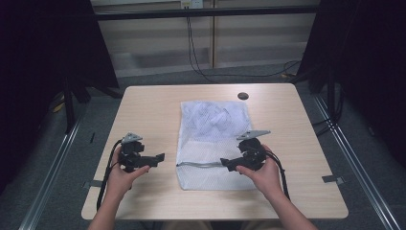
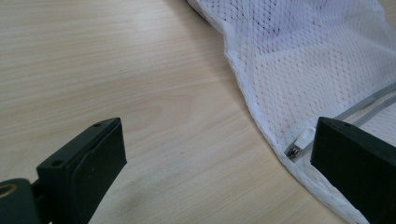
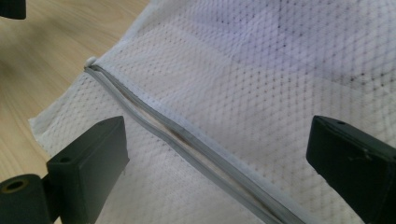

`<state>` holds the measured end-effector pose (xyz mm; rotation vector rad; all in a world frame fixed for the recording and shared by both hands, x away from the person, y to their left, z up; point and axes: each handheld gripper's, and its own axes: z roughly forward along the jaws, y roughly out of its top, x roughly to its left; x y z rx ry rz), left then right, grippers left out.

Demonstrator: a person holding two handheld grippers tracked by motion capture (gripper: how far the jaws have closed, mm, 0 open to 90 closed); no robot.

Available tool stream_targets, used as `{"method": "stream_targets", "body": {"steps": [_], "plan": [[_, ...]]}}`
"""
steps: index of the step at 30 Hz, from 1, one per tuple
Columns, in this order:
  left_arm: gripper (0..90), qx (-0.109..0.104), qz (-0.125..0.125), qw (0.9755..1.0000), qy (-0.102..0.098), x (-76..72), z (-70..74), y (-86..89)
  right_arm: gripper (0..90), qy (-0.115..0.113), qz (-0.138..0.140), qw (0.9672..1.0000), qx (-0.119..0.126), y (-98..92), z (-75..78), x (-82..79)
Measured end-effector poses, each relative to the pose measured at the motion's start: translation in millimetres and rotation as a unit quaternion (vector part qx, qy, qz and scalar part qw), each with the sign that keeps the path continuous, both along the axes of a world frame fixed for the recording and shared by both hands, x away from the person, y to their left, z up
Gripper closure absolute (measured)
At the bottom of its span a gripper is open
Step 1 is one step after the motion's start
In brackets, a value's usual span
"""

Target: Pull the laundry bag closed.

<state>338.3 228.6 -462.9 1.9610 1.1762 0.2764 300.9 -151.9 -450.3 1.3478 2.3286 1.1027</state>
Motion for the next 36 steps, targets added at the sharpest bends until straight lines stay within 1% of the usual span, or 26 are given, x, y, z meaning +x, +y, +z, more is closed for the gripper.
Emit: {"method": "stream_targets", "body": {"steps": [2,5,6,7,8,10,11,14,15,16,17,18,21,22,23,27,29,30,31,33,35,36], "plan": [[2.9,0.000,0.002,1.0000,0.001,-0.3,0.0,1.1,5.1,0.001,0.004,1.0000,0.003,6.8,-0.4,2.1],[2.9,-0.002,0.006,1.0000,-0.001,-1.1,1.0,2.7,5.3,0.002,0.009,1.0000,-0.002,13.8,-0.9,3.9],[2.9,-0.002,0.006,1.0000,-0.001,-1.1,1.0,2.7,5.3,0.002,0.009,1.0000,-0.002,13.8,-0.9,3.9],[2.9,-0.001,0.001,1.0000,0.001,-1.3,1.5,3.9,5.3,0.004,0.012,0.9999,-0.001,18.0,-1.3,5.0],[2.9,-0.005,0.003,1.0000,0.002,-1.8,1.7,4.0,5.3,0.004,0.012,0.9999,-0.001,18.0,-1.3,5.0],[2.9,-0.001,0.000,1.0000,0.002,-2.6,2.1,4.9,5.7,0.008,0.018,0.9998,0.002,23.7,-1.9,6.9],[3.0,-0.005,0.003,1.0000,0.002,-3.3,1.8,4.4,5.7,0.007,0.018,0.9998,-0.001,25.6,-2.0,7.4],[3.0,-0.001,-0.002,1.0000,0.004,-4.4,1.4,4.9,6.4,0.009,0.020,0.9998,0.006,30.5,-2.3,8.7],[3.0,0.001,-0.003,1.0000,0.004,-5.3,1.7,5.4,7.0,0.007,0.022,0.9997,0.004,31.7,-2.7,9.5],[3.0,0.001,-0.003,1.0000,0.004,-5.3,1.7,5.4,7.6,0.008,0.022,0.9997,0.010,33.3,-2.8,9.9],[3.0,0.000,-0.003,1.0000,0.003,-5.7,1.9,5.7,7.6,0.008,0.022,0.9997,0.010,33.3,-2.8,9.9],[3.0,-0.006,0.002,1.0000,0.002,-6.1,2.2,6.0,8.2,0.009,0.022,0.9997,0.010,34.8,-2.8,10.4],[3.1,-0.002,-0.001,1.0000,0.003,-6.5,2.9,8.0,9.5,0.011,0.027,0.9994,0.018,40.4,-3.4,12.5],[3.1,-0.002,-0.001,1.0000,0.003,-6.7,2.7,8.3,9.8,0.014,0.024,0.9994,0.019,41.9,-3.1,12.7],[3.1,-0.005,0.001,1.0000,0.004,-6.9,2.4,8.1,10.9,0.013,0.027,0.9992,0.027,45.7,-3.3,14.1],[3.2,-0.004,0.003,1.0000,0.003,-7.8,3.0,9.1,12.0,0.016,0.031,0.9989,0.033,52.6,-3.9,16.1],[3.2,-0.010,0.005,0.9999,0.004,-7.9,3.6,9.5,13.0,0.021,0.031,0.9986,0.036,56.9,-4.4,16.5],[3.2,-0.010,0.005,0.9999,0.004,-7.9,3.6,9.5,13.7,0.022,0.033,0.9985,0.036,58.9,-4.7,16.7],[3.2,-0.007,-0.002,1.0000,0.005,-7.4,4.1,10.2,14.7,0.021,0.037,0.9984,0.039,61.2,-5.0,16.9],[3.2,-0.005,-0.001,1.0000,0.005,-7.3,4.0,9.9,15.6,0.023,0.041,0.9981,0.040,65.3,-5.4,16.6],[3.2,-0.012,0.001,0.9999,0.007,-6.7,3.1,8.7,17.4,0.026,0.043,0.9979,0.041,67.9,-6.2,16.6],[3.2,-0.012,0.001,0.9999,0.007,-6.7,3.1,8.7,17.4,0.026,0.043,0.9979,0.041,67.9,-6.2,16.6]]}}
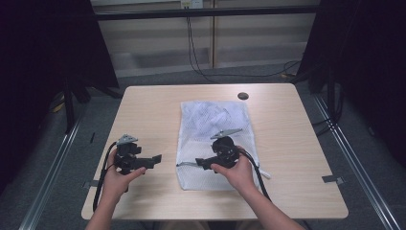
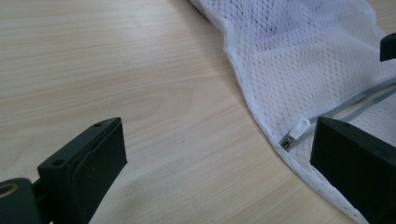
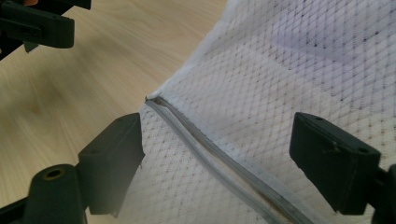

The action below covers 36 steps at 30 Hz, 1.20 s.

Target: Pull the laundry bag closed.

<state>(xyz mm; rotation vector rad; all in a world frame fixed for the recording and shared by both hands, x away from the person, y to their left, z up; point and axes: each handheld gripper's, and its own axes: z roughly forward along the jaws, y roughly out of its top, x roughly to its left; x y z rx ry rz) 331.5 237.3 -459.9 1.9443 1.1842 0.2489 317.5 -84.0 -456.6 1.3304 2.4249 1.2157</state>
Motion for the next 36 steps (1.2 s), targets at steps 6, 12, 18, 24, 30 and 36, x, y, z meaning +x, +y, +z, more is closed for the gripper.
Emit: {"method": "stream_targets", "body": {"steps": [6,12,18,24,30,36], "plan": [[3.2,0.011,-0.005,0.9999,0.000,0.7,-1.0,-1.5,22.5,0.005,-0.001,0.9999,0.016,5.0,-1.3,2.6],[3.2,0.005,-0.005,1.0000,0.002,-0.1,-0.3,-1.6,28.5,0.009,-0.003,0.9995,0.029,10.6,-3.0,4.1],[3.2,0.006,-0.012,0.9999,0.005,0.5,0.3,0.3,34.8,0.010,-0.002,0.9995,0.030,14.8,-4.1,6.0],[3.2,0.001,-0.015,0.9999,0.008,0.2,0.8,-0.2,37.5,0.015,0.007,0.9990,0.042,21.3,-6.5,8.5],[3.2,0.000,-0.014,0.9999,0.008,0.0,0.8,0.3,39.0,0.027,0.005,0.9985,0.047,27.9,-8.1,9.5],[3.2,-0.001,-0.013,0.9999,0.007,-0.1,1.5,1.7,45.9,0.034,0.003,0.9978,0.056,33.5,-11.6,12.2]]}}
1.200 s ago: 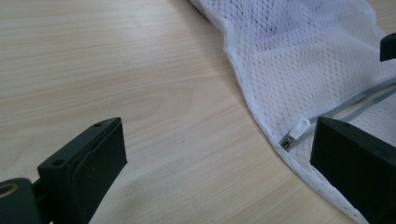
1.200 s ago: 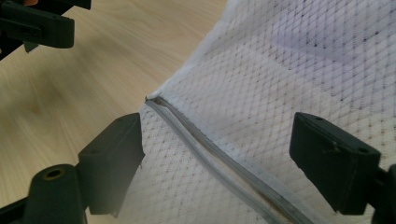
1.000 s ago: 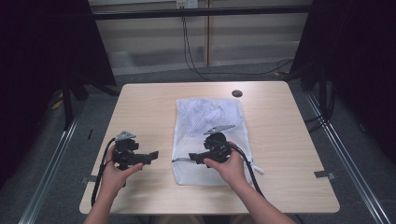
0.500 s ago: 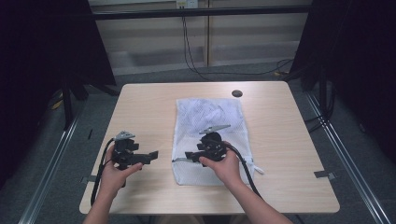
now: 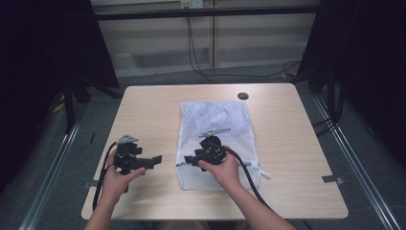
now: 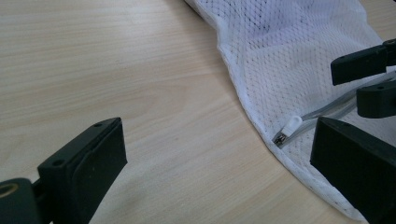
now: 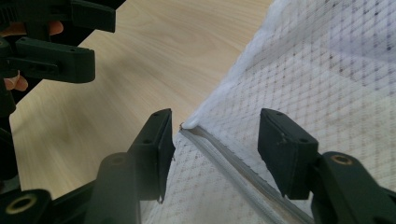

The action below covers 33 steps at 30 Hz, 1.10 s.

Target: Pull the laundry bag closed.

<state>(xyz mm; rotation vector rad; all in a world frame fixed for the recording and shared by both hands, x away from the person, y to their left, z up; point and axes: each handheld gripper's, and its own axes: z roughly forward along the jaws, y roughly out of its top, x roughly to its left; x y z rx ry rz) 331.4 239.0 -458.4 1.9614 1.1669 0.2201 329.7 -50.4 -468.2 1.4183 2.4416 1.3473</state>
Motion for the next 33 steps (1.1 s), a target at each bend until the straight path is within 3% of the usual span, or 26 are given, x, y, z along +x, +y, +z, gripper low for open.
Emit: {"method": "stream_targets", "body": {"steps": [6,11,16,33], "plan": [[3.3,0.001,0.002,1.0000,0.003,0.3,-0.8,1.4,55.8,0.024,-0.003,0.9996,0.014,5.0,-4.0,1.3],[3.4,0.000,0.003,1.0000,0.002,0.3,-1.1,1.2,57.9,0.038,-0.006,0.9990,0.025,9.0,-6.7,1.9],[3.4,0.007,-0.003,1.0000,0.001,0.5,-1.1,1.6,59.1,0.040,-0.008,0.9988,0.027,11.5,-8.4,2.6],[3.4,0.002,0.003,1.0000,0.003,0.5,-3.0,-1.5,66.1,0.049,-0.005,0.9986,0.019,22.7,-11.4,9.0]]}}
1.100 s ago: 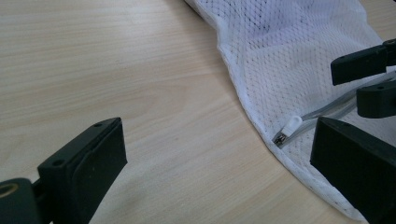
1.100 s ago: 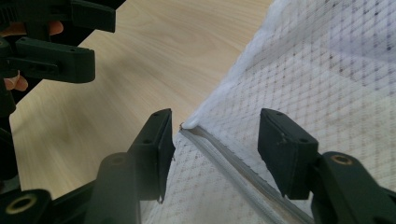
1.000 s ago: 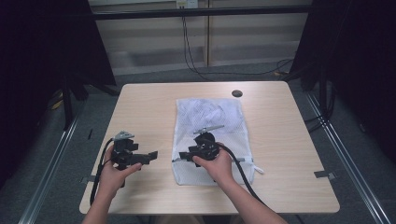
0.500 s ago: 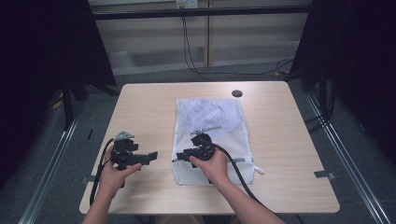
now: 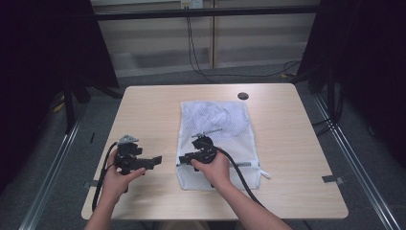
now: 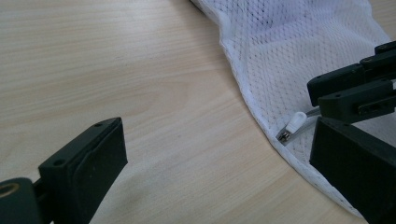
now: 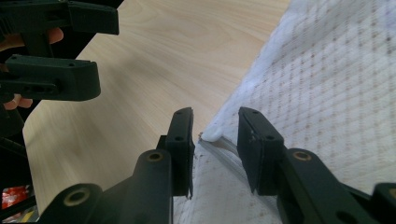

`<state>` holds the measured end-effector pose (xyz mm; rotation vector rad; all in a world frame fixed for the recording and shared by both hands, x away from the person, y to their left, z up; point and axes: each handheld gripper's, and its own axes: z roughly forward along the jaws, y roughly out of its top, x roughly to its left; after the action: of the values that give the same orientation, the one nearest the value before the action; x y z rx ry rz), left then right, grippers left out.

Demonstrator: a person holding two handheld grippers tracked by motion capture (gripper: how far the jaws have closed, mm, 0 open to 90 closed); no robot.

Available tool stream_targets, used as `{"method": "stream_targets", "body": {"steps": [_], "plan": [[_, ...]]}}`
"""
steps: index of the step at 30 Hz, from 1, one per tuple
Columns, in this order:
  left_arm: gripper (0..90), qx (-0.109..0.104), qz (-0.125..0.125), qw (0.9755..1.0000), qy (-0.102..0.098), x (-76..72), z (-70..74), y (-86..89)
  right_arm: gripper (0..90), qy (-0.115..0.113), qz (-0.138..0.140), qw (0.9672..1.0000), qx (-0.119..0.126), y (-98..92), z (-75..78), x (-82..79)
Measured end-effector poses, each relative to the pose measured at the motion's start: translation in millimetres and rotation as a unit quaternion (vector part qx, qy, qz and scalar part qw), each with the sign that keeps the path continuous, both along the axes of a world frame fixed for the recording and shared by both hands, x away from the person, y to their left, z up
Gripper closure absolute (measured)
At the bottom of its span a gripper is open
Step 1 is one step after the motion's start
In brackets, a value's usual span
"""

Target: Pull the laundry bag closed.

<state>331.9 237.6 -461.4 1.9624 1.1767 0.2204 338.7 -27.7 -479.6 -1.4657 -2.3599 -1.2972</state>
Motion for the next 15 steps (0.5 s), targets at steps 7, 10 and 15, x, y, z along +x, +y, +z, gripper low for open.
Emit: {"method": "stream_targets", "body": {"steps": [7,10,15], "plan": [[3.6,0.005,-0.008,0.9999,0.004,0.4,-0.4,0.8,66.9,0.007,0.004,0.9999,-0.006,7.2,-4.4,2.6],[3.7,0.005,-0.007,1.0000,0.004,0.5,-0.6,0.9,67.1,0.009,0.001,0.9999,-0.006,7.6,-5.5,4.5],[3.7,0.004,-0.005,1.0000,0.005,0.9,-1.3,1.1,68.3,0.010,0.001,0.9999,-0.003,9.7,-5.5,5.2]]}}
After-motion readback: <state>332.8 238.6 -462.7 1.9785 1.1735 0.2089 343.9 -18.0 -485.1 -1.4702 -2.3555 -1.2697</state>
